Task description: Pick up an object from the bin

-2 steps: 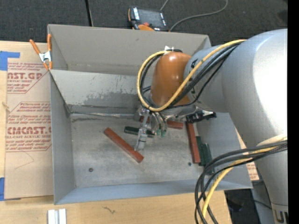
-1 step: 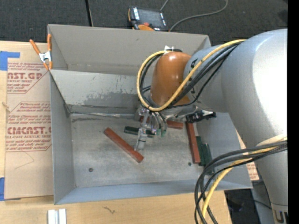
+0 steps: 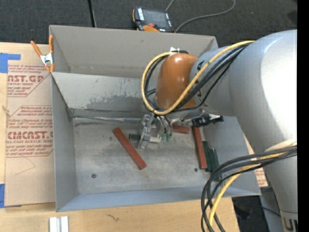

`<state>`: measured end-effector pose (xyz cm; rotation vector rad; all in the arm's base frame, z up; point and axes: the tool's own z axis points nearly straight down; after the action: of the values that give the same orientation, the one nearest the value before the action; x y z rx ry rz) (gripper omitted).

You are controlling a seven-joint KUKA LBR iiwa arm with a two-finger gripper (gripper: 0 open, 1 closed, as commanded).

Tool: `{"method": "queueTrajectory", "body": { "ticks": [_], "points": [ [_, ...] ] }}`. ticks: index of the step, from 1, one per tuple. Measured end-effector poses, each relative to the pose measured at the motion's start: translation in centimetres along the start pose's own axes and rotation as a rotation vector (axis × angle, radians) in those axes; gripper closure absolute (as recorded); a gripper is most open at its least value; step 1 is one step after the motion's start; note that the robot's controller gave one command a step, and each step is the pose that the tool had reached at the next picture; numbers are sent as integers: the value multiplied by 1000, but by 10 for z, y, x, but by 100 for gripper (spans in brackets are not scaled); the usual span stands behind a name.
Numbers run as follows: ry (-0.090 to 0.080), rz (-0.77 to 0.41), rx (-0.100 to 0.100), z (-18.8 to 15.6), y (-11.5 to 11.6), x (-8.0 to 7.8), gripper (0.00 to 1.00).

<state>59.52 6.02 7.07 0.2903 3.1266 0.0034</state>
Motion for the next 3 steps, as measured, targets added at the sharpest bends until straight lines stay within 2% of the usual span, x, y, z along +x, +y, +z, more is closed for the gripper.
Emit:
{"method": "queueTrajectory", "body": {
  "ticks": [3],
  "points": [
    [-2,-1,-1,-65,3,-2,100]
  ]
}}
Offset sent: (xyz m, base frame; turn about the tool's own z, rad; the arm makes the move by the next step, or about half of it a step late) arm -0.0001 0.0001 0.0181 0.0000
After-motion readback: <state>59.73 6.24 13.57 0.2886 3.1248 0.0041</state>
